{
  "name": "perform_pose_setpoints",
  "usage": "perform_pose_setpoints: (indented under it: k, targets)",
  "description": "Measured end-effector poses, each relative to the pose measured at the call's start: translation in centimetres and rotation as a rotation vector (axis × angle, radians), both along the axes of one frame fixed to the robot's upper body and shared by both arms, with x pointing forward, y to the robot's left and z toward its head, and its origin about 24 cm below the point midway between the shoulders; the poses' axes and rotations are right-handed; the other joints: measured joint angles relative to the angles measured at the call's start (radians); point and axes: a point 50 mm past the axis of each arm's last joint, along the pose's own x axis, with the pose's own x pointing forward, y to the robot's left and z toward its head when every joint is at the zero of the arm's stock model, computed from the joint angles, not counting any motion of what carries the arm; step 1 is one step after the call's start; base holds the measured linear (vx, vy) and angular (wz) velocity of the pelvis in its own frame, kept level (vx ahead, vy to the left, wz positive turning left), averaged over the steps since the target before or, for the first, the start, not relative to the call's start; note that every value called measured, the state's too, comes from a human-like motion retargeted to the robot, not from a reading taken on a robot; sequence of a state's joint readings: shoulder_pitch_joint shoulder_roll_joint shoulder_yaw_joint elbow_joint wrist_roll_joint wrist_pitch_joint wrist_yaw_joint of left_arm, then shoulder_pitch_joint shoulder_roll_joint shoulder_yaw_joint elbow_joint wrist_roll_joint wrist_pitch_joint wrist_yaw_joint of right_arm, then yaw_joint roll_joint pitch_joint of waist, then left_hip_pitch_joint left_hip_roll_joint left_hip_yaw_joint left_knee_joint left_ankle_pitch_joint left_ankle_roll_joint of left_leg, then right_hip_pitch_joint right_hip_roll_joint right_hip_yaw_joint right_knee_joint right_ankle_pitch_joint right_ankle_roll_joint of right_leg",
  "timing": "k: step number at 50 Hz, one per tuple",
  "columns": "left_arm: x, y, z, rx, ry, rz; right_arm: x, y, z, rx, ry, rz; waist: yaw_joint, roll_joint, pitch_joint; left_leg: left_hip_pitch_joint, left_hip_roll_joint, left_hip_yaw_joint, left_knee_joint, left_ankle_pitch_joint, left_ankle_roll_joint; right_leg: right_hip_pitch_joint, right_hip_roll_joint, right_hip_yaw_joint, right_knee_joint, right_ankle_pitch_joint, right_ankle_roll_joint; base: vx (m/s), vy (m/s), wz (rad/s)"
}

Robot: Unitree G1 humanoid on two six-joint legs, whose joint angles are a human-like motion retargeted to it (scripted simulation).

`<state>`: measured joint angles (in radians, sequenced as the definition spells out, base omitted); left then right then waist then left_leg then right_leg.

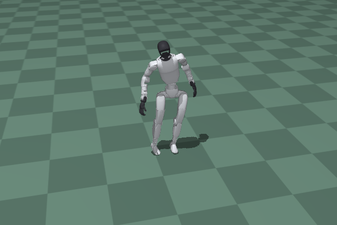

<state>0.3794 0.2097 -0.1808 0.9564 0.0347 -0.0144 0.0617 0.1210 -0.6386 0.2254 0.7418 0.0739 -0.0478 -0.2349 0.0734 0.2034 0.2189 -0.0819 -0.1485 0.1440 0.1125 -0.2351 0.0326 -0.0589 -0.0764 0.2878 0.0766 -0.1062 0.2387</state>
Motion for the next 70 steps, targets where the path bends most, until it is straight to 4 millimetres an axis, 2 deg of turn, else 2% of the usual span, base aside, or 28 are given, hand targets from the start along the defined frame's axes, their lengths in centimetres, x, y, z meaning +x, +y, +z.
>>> perform_pose_setpoints:
  k: [2,5,8,10,13,15,17,19,21,23,25,27,29,32,36,39,43,46,48,52,55,57,60,63,65,67,70]
  targets:
    - [-1.1,0.1,0.1,-0.032,0.044,-0.117,0.7,0.4,0.2,0.022,-0.007,0.032,-0.028,-0.029,0.008,-0.017,0.019,0.018,0.075,-0.036,0.033,0.001,-0.039,0.02,-0.016,0.013,-0.02,-0.06,0.28,-0.39]
    - [-2.4,2.3,0.6,0.017,0.124,-0.252,0.5,2.0,-0.5,0.091,-0.006,0.056,-0.065,-0.109,0.017,-0.015,0.087,0.015,0.161,-0.062,0.045,0.003,-0.089,0.047,-0.026,0.025,-0.042,-0.03,0.23,-0.4]
    - [-2.1,6.2,1.5,0.164,0.155,-0.249,-1.6,3.3,-1.6,0.156,0.017,0.023,-0.079,-0.188,0.023,0.024,0.211,0.007,0.142,-0.049,-0.012,0.007,-0.112,0.061,-0.038,0.025,-0.033,-0.03,0.23,-0.36]
    - [-0.7,9.1,2.3,0.289,0.12,-0.173,-3.5,3.6,-2.4,0.179,0.045,-0.031,-0.085,-0.225,0.029,0.05,0.309,0.029,0.099,-0.016,-0.071,0.006,-0.121,0.052,-0.046,0.017,-0.016,-0.07,0.3,-0.04]
    - [3.0,12.7,4.1,0.454,-0.016,-0.025,-7.5,3.5,-3.8,0.188,0.114,-0.177,-0.092,-0.258,0.044,0.053,0.41,0.013,0.075,0.055,-0.144,0.004,-0.138,0.026,-0.045,0.004,0.001,-0.13,0.39,0.31]
    - [5.9,14.4,5.7,0.534,-0.148,0.055,-10.5,3.6,-4.7,0.181,0.185,-0.283,-0.093,-0.277,0.066,0.03,0.424,-0.045,0.107,0.046,-0.185,0.002,-0.156,0.016,-0.034,-0.006,0.004,-0.19,0.48,0.46]
    - [9.7,15.4,7.6,0.583,-0.302,0.085,-13.0,4.1,-5.8,0.183,0.267,-0.364,-0.084,-0.298,0.108,-0.02,0.399,-0.098,0.184,-0.004,-0.199,-0.007,-0.176,0.016,-0.012,-0.014,-0.008,-0.23,0.52,0.48]
    - [13.6,16.0,9.9,0.612,-0.454,0.067,-14.5,5.3,-6.7,0.204,0.352,-0.383,-0.063,-0.318,0.158,-0.076,0.368,-0.121,0.266,-0.046,-0.175,-0.025,-0.191,0.022,0.014,-0.013,-0.029,-0.26,0.52,0.33]
    - [17.1,16.3,12.6,0.632,-0.594,0.021,-14.9,6.8,-7.4,0.247,0.421,-0.324,-0.025,-0.337,0.21,-0.116,0.341,-0.12,0.318,-0.067,-0.131,-0.051,-0.201,0.02,0.036,0.001,-0.048,-0.25,0.47,-0.03]
    - [19.8,16.3,15.3,0.65,-0.718,-0.02,-14.3,8.5,-7.9,0.297,0.456,-0.205,0.023,-0.358,0.257,-0.128,0.323,-0.102,0.326,-0.071,-0.099,-0.077,-0.207,-0.015,0.046,0.021,-0.06,-0.22,0.41,-0.39]
    - [21.2,16.2,17.4,0.664,-0.812,-0.035,-13.2,9.9,-7.9,0.343,0.459,-0.068,0.068,-0.38,0.284,-0.126,0.31,-0.076,0.294,-0.058,-0.089,-0.1,-0.205,-0.083,0.041,0.039,-0.062,-0.18,0.33,-0.5]
    - [21.5,16.4,18.3,0.673,-0.862,-0.011,-11.9,10.9,-7.7,0.381,0.436,0.032,0.088,-0.401,0.29,-0.114,0.3,-0.055,0.227,-0.025,-0.095,-0.112,-0.186,-0.153,0.022,0.058,-0.054,-0.14,0.27,-0.32]
    - [20.8,16.7,18.3,0.683,-0.872,0.049,-10.8,11.6,-7.4,0.425,0.41,0.088,0.085,-0.416,0.289,-0.092,0.291,-0.04,0.143,0.021,-0.097,-0.109,-0.156,-0.209,-0.001,0.077,-0.05,-0.11,0.23,-0.05]
    - [19.4,17.3,16.9,0.691,-0.797,0.089,-9.4,11.8,-7.1,0.441,0.349,0.091,0.065,-0.429,0.284,-0.048,0.276,-0.032,0.028,0.061,-0.115,-0.087,-0.103,-0.268,-0.02,0.083,-0.045,-0.07,0.21,0.15]
    - [16.6,17.5,13.3,0.677,-0.595,0.072,-7.7,10.9,-6.4,0.418,0.263,0.072,0.033,-0.427,0.259,0.004,0.25,-0.013,-0.082,0.087,-0.127,-0.058,-0.039,-0.338,-0.016,0.06,-0.051,-0.03,0.2,0.06]
    - [13.8,16.5,10.2,0.635,-0.445,0.057,-6.3,10.1,-5.8,0.384,0.216,0.096,0.019,-0.419,0.227,0.024,0.222,0.008,-0.119,0.091,-0.131,-0.043,0.001,-0.366,0.006,0.037,-0.051,0.01,0.19,-0.15]
    - [10.1,13.3,6.2,0.506,-0.306,0.108,-4.1,8.6,-4.4,0.323,0.153,0.142,0.034,-0.375,0.195,0.034,0.173,0.037,-0.12,0.098,-0.117,-0.022,0.027,-0.34,0.022,0.028,-0.066,0.02,0.22,-0.38]
    - [8.1,9.9,3.9,0.383,-0.245,0.151,-2.4,7.0,-3.0,0.273,0.088,0.144,0.07,-0.306,0.192,0.015,0.132,0.046,-0.072,0.093,-0.081,-0.017,-0.008,-0.325,0.02,0.017,-0.096,-0.01,0.26,-0.38]
    - [6.8,7.4,2.7,0.305,-0.208,0.154,-1.3,5.7,-2.0,0.228,0.045,0.14,0.093,-0.249,0.194,-0.015,0.11,0.057,-0.013,0.072,-0.057,-0.029,-0.039,-0.313,0.035,0.012,-0.096,-0.06,0.3,-0.25]
    - [4.2,2.6,1.1,0.176,-0.131,0.015,1.5,2.2,0.7,0.1,-0.018,0.111,0.115,-0.166,0.191,-0.087,0.088,0.116,0.098,0.034,-0.01,-0.087,-0.11,-0.278,0.066,0.027,-0.063,-0.08,0.32,-0.26]
    - [0.7,0.4,0.5,0.102,-0.036,-0.128,3.5,0.9,2.4,0.01,-0.069,0.131,0.085,-0.144,0.181,-0.099,0.125,0.126,0.177,0.009,0.017,-0.095,-0.155,-0.255,0.053,0.04,-0.071,-0.04,0.3,-0.26]
    - [-1.4,-0.4,0.4,0.047,0.037,-0.238,4.3,0.6,3.2,-0.011,-0.107,0.136,0.06,-0.146,0.174,-0.082,0.167,0.094,0.206,0.015,0.009,-0.092,-0.181,-0.237,0.038,0.052,-0.08,-0.01,0.31,-0.3]
    - [-3.5,-0.5,0.4,-0.026,0.126,-0.329,4.3,0.5,3.8,0.021,-0.158,0.115,0.026,-0.15,0.167,-0.036,0.241,0.014,0.196,0.035,-0.041,-0.087,-0.208,-0.219,0.026,0.063,-0.088,0.0,0.33,-0.18]
    - [-3.8,0.9,0.5,-0.026,0.145,-0.224,2.8,-0.1,3.8,0.066,-0.179,0.056,0.003,-0.145,0.162,0.011,0.349,-0.006,0.138,0.078,-0.097,-0.088,-0.228,-0.225,0.028,0.07,-0.086,-0.02,0.38,0.13]
    - [-3.2,2.4,0.6,0.026,0.116,-0.086,1.3,-0.6,3.4,0.07,-0.168,0.0,-0.002,-0.141,0.157,0.036,0.416,-0.023,0.092,0.126,-0.136,-0.091,-0.24,-0.234,0.028,0.078,-0.075,-0.04,0.43,0.23]
    - [-2.3,4.3,1.0,0.112,0.058,0.043,-0.8,-1.1,2.4,0.054,-0.13,-0.073,0.001,-0.144,0.152,0.05,0.442,-0.101,0.063,0.133,-0.174,-0.09,-0.255,-0.241,0.021,0.091,-0.064,-0.07,0.48,0.21]
    - [-0.1,7.5,2.1,0.26,-0.049,0.141,-4.5,-1.4,0.3,0.032,-0.037,-0.199,0.018,-0.174,0.153,0.045,0.402,-0.233,0.088,0.038,-0.199,-0.076,-0.304,-0.245,-0.005,0.123,-0.021,-0.1,0.51,0.24]
